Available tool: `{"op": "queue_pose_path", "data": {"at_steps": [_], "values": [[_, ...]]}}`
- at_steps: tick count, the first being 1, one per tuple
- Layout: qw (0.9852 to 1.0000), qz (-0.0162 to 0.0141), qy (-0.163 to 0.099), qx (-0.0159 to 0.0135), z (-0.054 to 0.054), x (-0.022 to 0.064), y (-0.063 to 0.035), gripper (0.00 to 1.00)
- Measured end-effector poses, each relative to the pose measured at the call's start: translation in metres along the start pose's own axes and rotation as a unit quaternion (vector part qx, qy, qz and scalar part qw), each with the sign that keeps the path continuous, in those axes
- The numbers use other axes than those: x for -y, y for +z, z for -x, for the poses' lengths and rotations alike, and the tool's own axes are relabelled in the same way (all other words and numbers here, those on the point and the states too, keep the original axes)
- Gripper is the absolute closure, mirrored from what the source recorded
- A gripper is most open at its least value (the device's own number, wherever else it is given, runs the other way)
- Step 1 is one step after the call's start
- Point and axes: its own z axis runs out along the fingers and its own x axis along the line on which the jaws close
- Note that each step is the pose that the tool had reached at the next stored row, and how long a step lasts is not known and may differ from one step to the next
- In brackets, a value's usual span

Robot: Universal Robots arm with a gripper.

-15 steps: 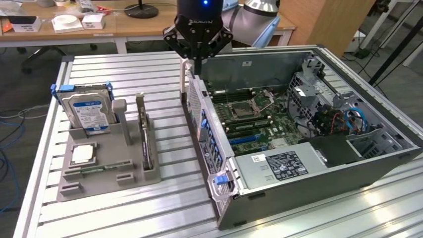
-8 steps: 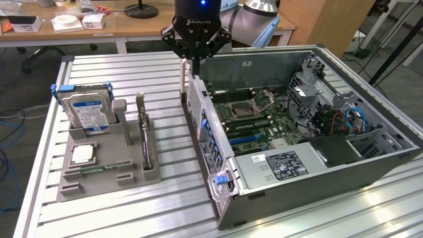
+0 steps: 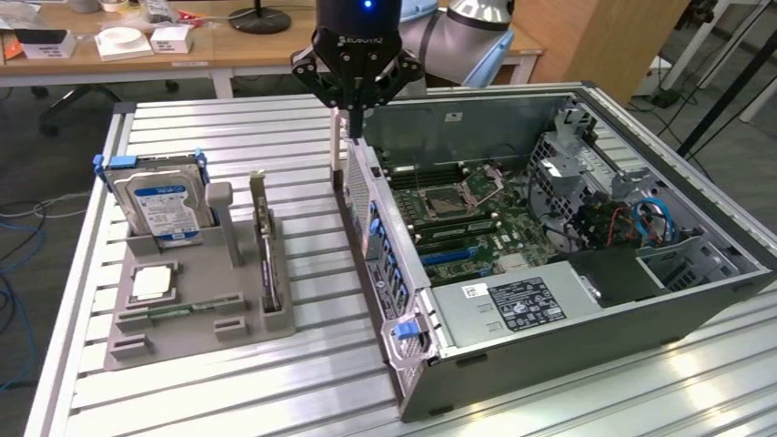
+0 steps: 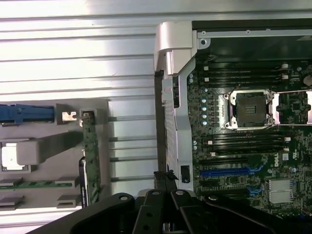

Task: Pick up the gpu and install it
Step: 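Reach for the gpu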

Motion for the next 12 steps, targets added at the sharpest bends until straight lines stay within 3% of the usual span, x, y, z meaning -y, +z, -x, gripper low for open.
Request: {"op": "queue_pose_path", "data": {"at_steps": [12], "values": [[1.0,0.0,0.0,0.0,-0.006,0.0004,-0.0002,0.89]]}}
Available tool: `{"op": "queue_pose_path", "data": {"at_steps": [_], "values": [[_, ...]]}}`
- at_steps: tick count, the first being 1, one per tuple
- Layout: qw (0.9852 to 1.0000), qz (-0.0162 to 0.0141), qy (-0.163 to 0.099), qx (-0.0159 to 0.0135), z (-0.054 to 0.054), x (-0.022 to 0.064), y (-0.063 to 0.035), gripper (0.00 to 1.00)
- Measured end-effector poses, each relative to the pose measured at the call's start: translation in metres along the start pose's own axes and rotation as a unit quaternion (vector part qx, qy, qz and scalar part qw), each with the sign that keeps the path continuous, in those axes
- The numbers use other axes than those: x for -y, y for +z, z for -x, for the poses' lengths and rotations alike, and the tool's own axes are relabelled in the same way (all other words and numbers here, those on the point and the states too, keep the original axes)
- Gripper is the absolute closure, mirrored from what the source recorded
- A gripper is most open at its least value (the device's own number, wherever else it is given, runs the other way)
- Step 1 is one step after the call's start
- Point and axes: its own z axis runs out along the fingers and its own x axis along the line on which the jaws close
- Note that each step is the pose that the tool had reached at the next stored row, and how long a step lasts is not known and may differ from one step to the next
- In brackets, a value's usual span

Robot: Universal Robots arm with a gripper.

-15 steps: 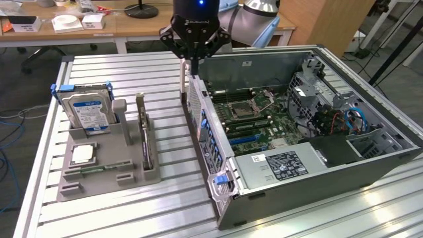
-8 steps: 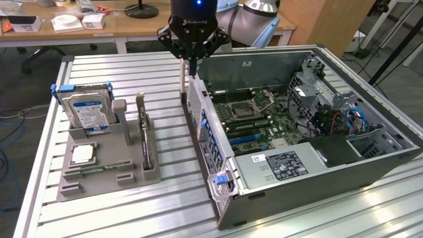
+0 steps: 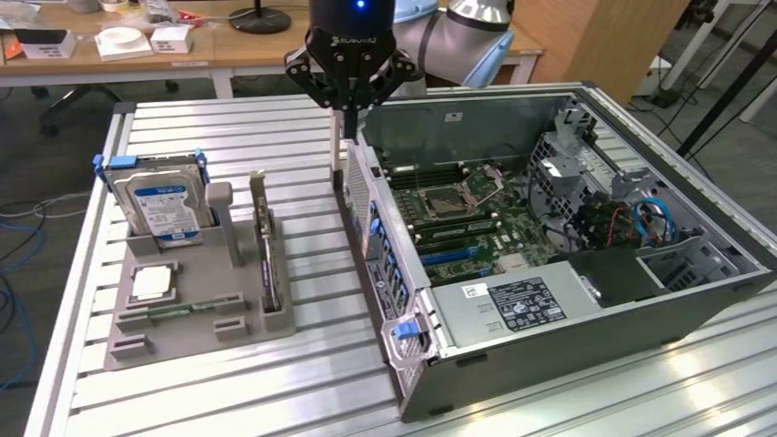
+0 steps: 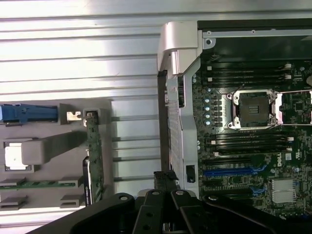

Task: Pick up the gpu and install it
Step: 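Reach for the gpu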

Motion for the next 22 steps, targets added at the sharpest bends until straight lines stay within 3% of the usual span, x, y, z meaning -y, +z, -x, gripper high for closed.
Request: {"op": "queue_pose_path", "data": {"at_steps": [22], "values": [[1.0,0.0,0.0,0.0,-0.012,0.0009,-0.0003,0.89]]}}
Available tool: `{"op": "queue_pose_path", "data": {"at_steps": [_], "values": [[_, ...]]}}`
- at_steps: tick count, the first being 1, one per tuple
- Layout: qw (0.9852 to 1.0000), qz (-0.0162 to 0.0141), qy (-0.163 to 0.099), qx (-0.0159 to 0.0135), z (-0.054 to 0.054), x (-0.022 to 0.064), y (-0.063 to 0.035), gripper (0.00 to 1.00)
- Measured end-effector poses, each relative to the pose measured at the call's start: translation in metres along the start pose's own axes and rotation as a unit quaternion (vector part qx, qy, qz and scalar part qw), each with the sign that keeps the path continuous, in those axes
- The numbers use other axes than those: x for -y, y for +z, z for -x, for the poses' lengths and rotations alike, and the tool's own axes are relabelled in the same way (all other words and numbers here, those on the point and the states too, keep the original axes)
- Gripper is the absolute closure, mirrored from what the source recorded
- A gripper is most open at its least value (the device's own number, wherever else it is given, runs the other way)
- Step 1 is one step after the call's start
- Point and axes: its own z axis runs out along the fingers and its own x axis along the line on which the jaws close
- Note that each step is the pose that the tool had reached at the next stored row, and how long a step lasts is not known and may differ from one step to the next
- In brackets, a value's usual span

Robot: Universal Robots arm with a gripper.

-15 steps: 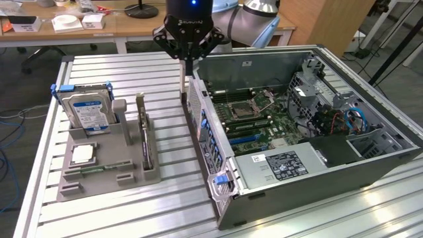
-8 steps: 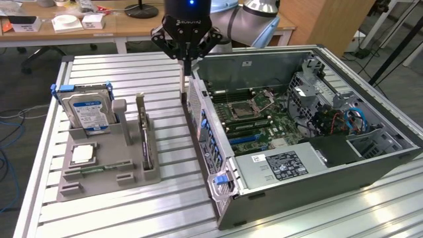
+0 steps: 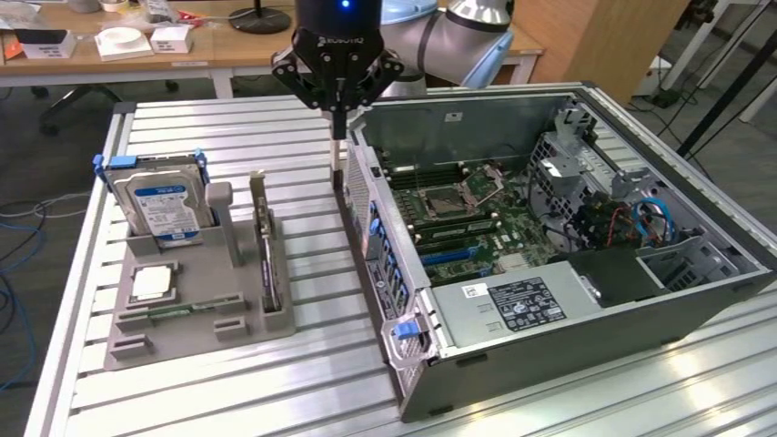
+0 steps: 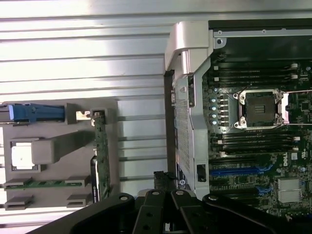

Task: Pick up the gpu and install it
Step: 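Reach for the gpu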

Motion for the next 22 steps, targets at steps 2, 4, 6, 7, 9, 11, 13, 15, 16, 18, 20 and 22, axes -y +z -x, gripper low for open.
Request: {"op": "queue_pose_path", "data": {"at_steps": [2,4,6,7,9,11,13,15,16,18,20,22], "values": [[1.0,0.0,0.0,0.0,-0.002,0.0001,-0.0001,0.89],[1.0,0.0,0.0,0.0,-0.004,0.0003,-0.0001,0.89],[1.0,0.0,0.0,0.0,-0.005,0.0004,-0.0001,0.89],[1.0,0.0001,0.0,0.0,-0.006,0.0005,-0.0001,0.89],[1.0,0.0001,0.0,0.0,-0.008,0.0006,-0.0002,0.89],[1.0,0.0,0.0,0.0,-0.01,0.0007,-0.0003,0.89],[1.0,0.0,0.0,0.0,-0.012,0.0009,-0.0003,0.89],[1.0,0.0,0.0,0.0,-0.014,0.001,-0.0004,0.89],[1.0,0.0,0.0,0.0,-0.015,0.0011,-0.0004,0.89],[1.0,0.0,0.0,0.0,-0.017,0.0013,-0.0004,0.89],[1.0,0.0,0.0,0.0,-0.02,0.0015,-0.0005,0.89],[1.0,0.0,0.0,0.0,-0.022,0.0016,-0.0005,0.89]]}}
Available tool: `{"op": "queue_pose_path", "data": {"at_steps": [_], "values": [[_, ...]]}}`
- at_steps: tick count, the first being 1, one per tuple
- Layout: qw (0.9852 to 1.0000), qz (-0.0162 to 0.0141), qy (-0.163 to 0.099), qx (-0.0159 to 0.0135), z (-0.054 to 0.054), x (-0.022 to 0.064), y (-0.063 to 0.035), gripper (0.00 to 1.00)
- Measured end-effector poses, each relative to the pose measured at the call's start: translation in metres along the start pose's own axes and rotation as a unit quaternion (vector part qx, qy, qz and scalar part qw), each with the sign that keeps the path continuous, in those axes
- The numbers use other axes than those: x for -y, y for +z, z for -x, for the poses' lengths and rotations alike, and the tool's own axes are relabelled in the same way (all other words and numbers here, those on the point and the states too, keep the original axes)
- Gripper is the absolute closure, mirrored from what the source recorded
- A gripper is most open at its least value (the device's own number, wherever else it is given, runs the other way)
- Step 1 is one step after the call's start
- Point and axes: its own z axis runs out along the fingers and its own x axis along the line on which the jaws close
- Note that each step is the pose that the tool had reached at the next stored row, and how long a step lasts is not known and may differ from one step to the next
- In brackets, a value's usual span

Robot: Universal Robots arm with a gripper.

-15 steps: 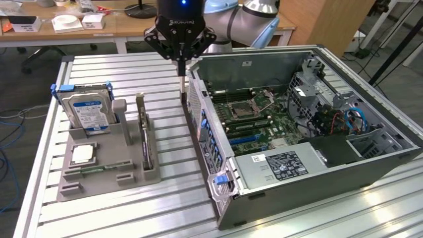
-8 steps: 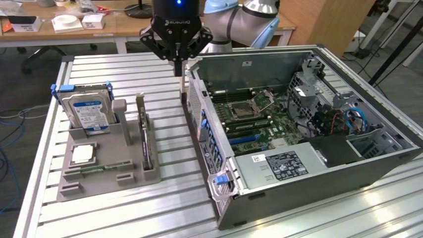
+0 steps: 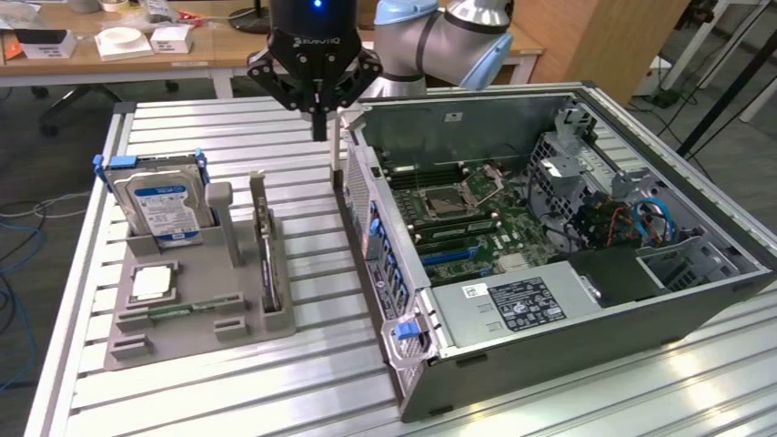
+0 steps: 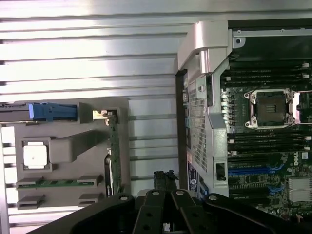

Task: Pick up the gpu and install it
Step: 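Reach for the gpu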

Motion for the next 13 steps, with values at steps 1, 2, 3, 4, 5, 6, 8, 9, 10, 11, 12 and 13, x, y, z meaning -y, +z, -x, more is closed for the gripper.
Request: {"op": "queue_pose_path", "data": {"at_steps": [1,2,3,4,5,6,8,9,10,11,12,13], "values": [[1.0,0.0,0.0,0.0,-0.001,0.0001,0.0,0.89],[1.0,0.0,0.0,0.0,-0.002,0.0002,-0.0001,0.89],[1.0,0.0,0.0,0.0,-0.003,0.0002,-0.0001,0.89],[1.0,0.0,0.0,0.0,-0.004,0.0003,-0.0001,0.89],[1.0,0.0,0.0,0.0,-0.005,0.0004,-0.0001,0.89],[1.0,0.0,0.0,0.0,-0.006,0.0005,-0.0002,0.89],[1.0,0.0,0.0,0.0,-0.008,0.0006,-0.0002,0.89],[1.0,0.0,0.0,0.0,-0.009,0.0006,-0.0002,0.89],[1.0,0.0,0.0,0.0,-0.01,0.0007,-0.0003,0.89],[1.0,0.0,0.0,0.0,-0.011,0.0008,-0.0003,0.89],[1.0,0.0,0.0,0.0,-0.012,0.0009,-0.0003,0.89],[1.0,0.0,0.0,0.0,-0.013,0.0009,-0.0003,0.89]]}}
